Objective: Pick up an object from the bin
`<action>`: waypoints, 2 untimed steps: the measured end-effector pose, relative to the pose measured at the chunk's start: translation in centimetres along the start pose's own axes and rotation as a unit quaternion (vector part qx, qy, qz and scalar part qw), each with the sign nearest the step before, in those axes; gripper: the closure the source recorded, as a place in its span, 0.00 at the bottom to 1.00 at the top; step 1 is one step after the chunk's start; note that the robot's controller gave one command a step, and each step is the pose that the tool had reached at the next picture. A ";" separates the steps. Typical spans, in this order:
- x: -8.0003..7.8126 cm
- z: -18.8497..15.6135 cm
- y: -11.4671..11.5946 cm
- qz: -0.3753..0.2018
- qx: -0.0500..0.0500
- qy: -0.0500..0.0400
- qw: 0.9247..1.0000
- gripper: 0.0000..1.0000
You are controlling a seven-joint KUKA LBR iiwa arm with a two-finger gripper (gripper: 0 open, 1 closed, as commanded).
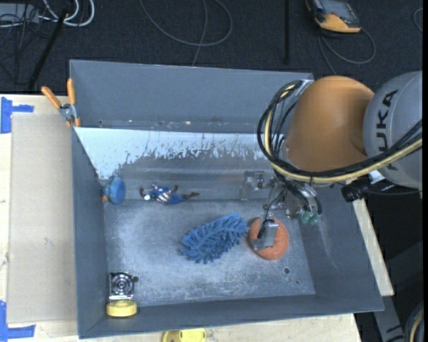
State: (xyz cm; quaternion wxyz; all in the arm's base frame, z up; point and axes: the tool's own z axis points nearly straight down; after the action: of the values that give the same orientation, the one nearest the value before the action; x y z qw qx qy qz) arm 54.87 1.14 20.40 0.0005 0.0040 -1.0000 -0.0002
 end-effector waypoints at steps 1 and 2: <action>-0.6 3.3 1.2 -0.019 0.001 -0.004 1.000 0.00; 0.4 10.3 2.1 -0.035 0.000 -0.002 0.999 0.00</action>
Offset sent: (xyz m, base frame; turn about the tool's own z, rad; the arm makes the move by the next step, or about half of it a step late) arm -0.0077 0.0234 -0.1141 -0.0743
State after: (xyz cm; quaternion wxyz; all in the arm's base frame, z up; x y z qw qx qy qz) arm 54.48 3.25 10.13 -0.0014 0.0391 -0.9992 -0.0003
